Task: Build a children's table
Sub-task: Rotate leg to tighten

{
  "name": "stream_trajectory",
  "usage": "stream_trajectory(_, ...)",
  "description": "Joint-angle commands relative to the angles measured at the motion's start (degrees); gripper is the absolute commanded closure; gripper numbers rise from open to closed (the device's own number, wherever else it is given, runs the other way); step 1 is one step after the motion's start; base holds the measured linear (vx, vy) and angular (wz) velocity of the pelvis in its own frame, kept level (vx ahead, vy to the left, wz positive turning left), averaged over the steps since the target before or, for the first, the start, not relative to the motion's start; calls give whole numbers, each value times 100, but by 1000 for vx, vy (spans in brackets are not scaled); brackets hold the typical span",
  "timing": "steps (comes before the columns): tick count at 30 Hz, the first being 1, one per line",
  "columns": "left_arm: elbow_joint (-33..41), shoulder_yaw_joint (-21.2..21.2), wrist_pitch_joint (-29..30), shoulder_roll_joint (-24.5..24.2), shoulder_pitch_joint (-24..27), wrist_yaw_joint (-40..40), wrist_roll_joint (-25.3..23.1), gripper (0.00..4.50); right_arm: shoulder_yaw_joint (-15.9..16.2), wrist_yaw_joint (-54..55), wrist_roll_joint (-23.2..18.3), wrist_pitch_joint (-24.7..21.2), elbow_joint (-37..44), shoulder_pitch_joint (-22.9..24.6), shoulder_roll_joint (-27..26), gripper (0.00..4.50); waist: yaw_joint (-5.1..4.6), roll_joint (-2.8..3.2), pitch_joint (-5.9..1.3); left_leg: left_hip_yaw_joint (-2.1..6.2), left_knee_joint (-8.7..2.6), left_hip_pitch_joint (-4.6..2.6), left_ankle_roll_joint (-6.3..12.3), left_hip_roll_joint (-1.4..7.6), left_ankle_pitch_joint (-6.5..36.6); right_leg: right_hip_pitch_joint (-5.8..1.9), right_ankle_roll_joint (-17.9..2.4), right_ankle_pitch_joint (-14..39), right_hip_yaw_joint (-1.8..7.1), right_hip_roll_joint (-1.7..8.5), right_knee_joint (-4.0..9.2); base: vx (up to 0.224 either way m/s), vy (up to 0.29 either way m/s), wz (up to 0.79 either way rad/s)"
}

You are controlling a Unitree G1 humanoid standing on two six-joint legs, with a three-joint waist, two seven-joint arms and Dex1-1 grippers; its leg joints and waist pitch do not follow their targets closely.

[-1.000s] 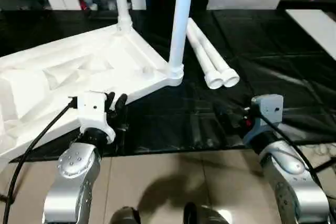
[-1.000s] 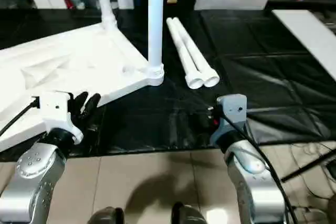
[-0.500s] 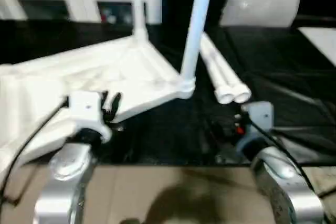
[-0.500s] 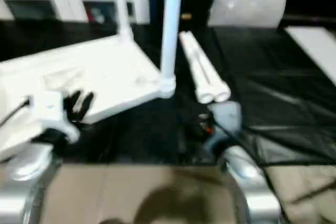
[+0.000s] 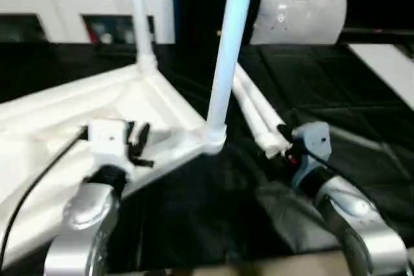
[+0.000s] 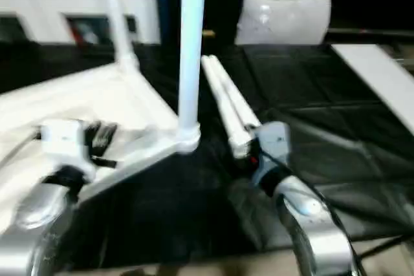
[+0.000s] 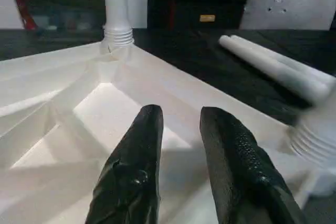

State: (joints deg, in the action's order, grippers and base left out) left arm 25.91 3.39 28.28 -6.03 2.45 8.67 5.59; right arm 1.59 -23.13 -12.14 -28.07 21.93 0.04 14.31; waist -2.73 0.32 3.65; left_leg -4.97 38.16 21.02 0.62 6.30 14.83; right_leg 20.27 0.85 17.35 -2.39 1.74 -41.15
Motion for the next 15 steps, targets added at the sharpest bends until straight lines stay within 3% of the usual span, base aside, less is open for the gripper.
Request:
stream_trajectory(1,-20,-87,-87,-142,-5,229,151,296,-108,-139,-60,-79,83,-59,168,0,50,54,-416,446,-215,-385,1987,660,-4709,360,358,-2129,376,556,511,144,3,2)
stream_trajectory(2,-24,-73,-76,-177,-18,286,202,296,-101,-202,-96,-61,57,-82,180,0,112,-254,-453,128,-12,82,1268,66,-3775,-25,121,-3768,643,736,654,0,0,0)
stream_trajectory(3,-22,-63,-64,-192,-26,317,231,296,-94,-249,-120,-34,35,-96,187,0,145,-264,-442,101,-110,206,982,40,-2918,-155,-15,-4550,678,820,638,0,0,0)
stream_trajectory(4,-41,-36,-63,-216,-64,291,200,296,-44,-388,-217,2,47,-88,181,0,174,-265,-471,90,-315,243,571,133,-1692,-315,-203,-5088,543,790,596,0,0,0)
stream_trajectory(5,-60,-20,-67,-230,-93,268,172,296,-8,-488,-283,28,52,-84,181,0,219,-203,-437,79,-417,143,318,207,-1060,-299,-458,-4626,459,668,658,36,-50,-4)
stream_trajectory(6,-84,-13,-70,-243,-118,253,136,296,16,-437,-223,66,19,-81,181,0,212,-145,-401,98,-484,124,242,272,-857,-297,-632,-4114,424,643,681,0,0,0)
stream_trajectory(7,-171,-29,-104,-327,-196,317,68,296,20,-300,-186,153,-87,-72,94,0,239,-59,-341,126,-564,21,179,423,-475,-202,-996,-2845,359,598,784,0,0,0)
stream_trajectory(8,-205,-45,-109,-365,-224,404,93,296,10,-210,-151,200,-132,-78,50,0,215,-35,-274,109,-621,-50,216,497,17,-146,-1351,-1659,345,601,873,0,0,0)
stream_trajectory(9,-249,-77,-119,-442,-255,526,106,296,-22,-61,-102,247,-201,-97,-33,0,196,-50,-259,102,-659,-44,210,527,309,-166,-1472,-1138,344,602,888,0,0,0)
stream_trajectory(10,-304,-141,-102,-594,-294,678,119,296,-65,52,-87,293,-258,-118,-120,0,217,-10,-224,78,-703,-93,118,562,893,-121,-1546,-205,352,603,947,0,0,0)
stream_trajectory(11,-341,-202,-71,-726,-327,840,143,296,-37,18,-109,250,-245,-122,-107,0,199,-26,-175,65,-746,-103,-26,562,1438,-101,-1484,646,368,612,1001,-72,4,4)
stream_trajectory(13,-411,-384,94,-1106,-412,1364,286,296,70,-57,-41,100,-221,-147,1,0,193,-43,-159,35,-769,-136,-252,552,1874,-50,-1235,1386,384,612,1065,-69,13,4)
stream_trajectory(15,-444,-488,201,-1329,-448,1770,460,296,147,-237,-21,188,-250,-162,91,0,201,-21,-173,25,-795,-124,-363,547,1882,-29,-1067,1486,403,614,1061,-31,7,1)
